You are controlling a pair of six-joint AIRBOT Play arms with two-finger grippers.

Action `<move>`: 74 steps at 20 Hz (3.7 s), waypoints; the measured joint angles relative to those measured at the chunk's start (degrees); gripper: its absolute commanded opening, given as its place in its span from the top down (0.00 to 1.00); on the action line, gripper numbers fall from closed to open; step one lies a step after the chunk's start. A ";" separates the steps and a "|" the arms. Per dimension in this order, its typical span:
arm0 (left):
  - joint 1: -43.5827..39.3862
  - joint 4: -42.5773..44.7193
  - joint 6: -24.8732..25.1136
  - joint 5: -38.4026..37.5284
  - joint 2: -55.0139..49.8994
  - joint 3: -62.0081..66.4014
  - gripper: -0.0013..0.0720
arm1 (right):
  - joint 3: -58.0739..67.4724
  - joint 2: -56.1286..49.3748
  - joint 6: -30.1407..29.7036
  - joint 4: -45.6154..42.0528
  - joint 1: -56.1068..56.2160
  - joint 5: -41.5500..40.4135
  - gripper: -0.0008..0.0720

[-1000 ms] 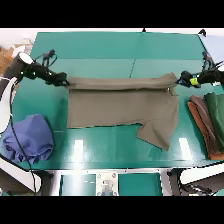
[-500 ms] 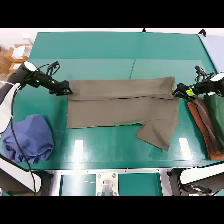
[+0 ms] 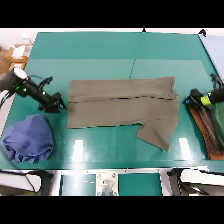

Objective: Fold the shirts.

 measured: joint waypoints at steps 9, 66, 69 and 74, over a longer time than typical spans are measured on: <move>-7.41 -17.20 -1.31 33.22 28.81 -42.60 0.38 | -28.15 17.49 -1.03 2.16 -14.62 -6.80 0.39; -4.63 -6.03 1.07 31.10 9.07 -1.07 0.95 | -5.18 3.19 8.17 24.06 6.47 -12.37 0.96; -4.63 -10.40 3.19 33.00 -0.96 6.10 0.55 | 1.95 -6.38 8.87 24.48 9.27 -15.56 0.95; -4.13 -15.52 4.33 37.24 -9.14 11.63 0.28 | 11.28 -16.63 7.06 24.76 10.47 -17.88 0.42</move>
